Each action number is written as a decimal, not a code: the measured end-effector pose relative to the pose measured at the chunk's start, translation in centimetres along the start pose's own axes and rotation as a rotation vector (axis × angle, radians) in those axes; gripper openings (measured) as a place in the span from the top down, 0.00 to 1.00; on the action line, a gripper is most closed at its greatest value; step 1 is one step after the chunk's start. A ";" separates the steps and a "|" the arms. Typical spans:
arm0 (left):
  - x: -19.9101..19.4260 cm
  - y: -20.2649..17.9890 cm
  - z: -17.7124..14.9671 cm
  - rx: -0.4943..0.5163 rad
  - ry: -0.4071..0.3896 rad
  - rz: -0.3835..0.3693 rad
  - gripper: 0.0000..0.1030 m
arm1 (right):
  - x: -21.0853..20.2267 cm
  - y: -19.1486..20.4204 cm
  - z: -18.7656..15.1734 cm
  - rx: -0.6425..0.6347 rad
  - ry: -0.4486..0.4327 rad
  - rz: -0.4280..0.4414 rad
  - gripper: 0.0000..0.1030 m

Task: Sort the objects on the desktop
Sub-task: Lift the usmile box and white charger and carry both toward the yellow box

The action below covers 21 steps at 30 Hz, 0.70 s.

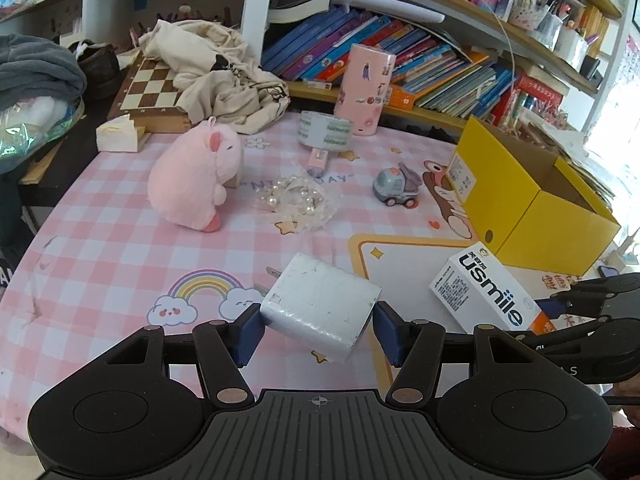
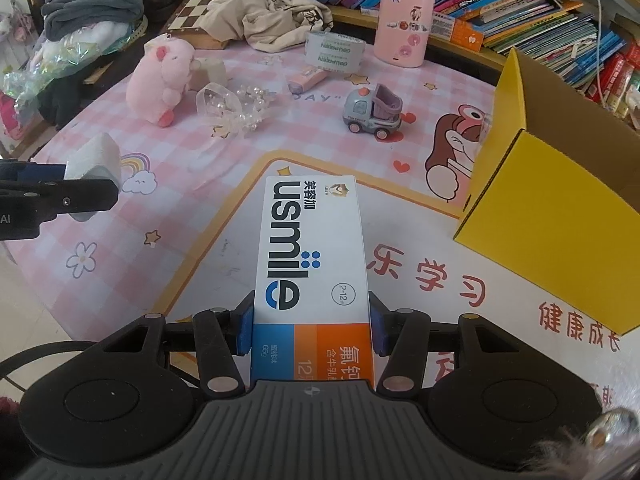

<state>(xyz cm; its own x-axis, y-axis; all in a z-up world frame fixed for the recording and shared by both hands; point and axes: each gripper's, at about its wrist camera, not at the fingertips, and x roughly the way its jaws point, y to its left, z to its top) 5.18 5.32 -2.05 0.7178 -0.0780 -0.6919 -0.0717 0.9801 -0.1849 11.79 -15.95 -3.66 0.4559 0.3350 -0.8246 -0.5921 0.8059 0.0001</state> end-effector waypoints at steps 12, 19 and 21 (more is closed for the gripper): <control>-1.2 0.2 -0.6 0.026 -0.021 -0.036 0.43 | -1.6 1.2 -1.1 0.026 -0.022 -0.031 0.51; -2.0 0.3 -1.0 0.042 -0.031 -0.055 0.43 | -2.4 1.9 -1.8 0.041 -0.034 -0.050 0.51; -2.1 0.3 -1.1 0.047 -0.033 -0.061 0.43 | -2.6 2.1 -2.0 0.045 -0.037 -0.056 0.51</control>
